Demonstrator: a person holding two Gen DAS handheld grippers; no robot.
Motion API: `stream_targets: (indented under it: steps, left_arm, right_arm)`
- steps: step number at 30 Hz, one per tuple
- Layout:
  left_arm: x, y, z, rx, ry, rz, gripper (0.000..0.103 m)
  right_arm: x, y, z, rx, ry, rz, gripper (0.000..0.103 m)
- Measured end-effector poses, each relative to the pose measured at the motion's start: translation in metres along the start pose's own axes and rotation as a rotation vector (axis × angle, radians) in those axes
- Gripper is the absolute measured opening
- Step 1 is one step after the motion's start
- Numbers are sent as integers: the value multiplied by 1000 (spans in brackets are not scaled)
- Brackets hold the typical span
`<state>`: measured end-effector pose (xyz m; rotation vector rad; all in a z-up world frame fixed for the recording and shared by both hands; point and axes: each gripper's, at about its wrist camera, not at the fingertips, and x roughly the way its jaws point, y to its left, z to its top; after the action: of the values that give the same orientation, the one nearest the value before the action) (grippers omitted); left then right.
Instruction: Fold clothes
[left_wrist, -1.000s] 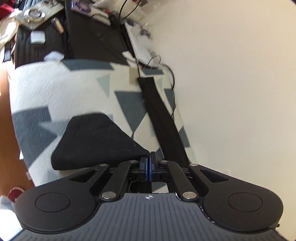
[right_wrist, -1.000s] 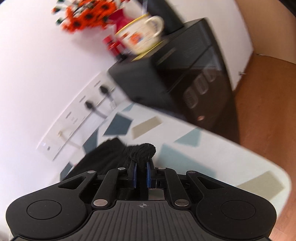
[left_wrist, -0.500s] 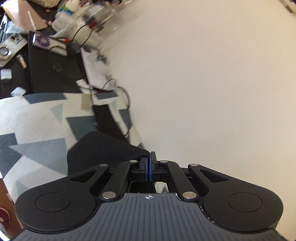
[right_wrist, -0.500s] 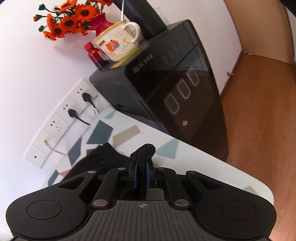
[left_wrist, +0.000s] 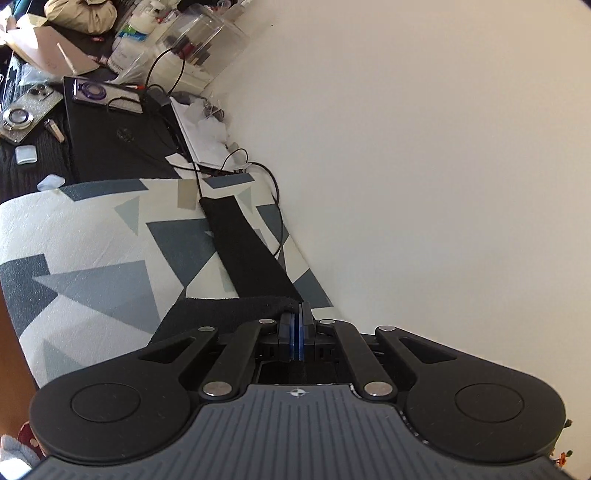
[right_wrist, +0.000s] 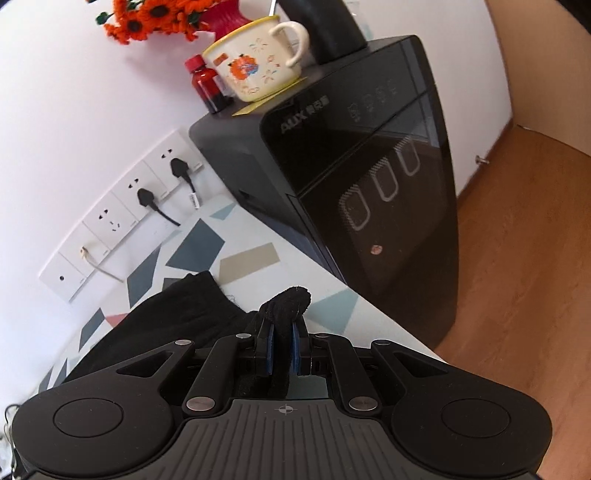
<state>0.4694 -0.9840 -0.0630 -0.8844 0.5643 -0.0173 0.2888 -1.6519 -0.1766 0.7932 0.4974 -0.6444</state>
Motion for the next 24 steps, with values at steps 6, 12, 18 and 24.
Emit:
stream_targets:
  steps: [6, 12, 18, 24]
  left_arm:
    - [2, -3, -10, -71, -27, 37, 2]
    - [-11, -25, -4, -67, -131, 48, 2]
    - [-13, -57, 21, -17, -220, 8, 2]
    - [16, -34, 22, -79, -138, 49, 2]
  right_arm:
    - [8, -2, 2, -82, 29, 10, 9]
    - [6, -10, 19, -9, 58, 134, 9]
    - [21, 23, 45, -34, 76, 214, 9]
    - [28, 40, 46, -59, 71, 179, 9]
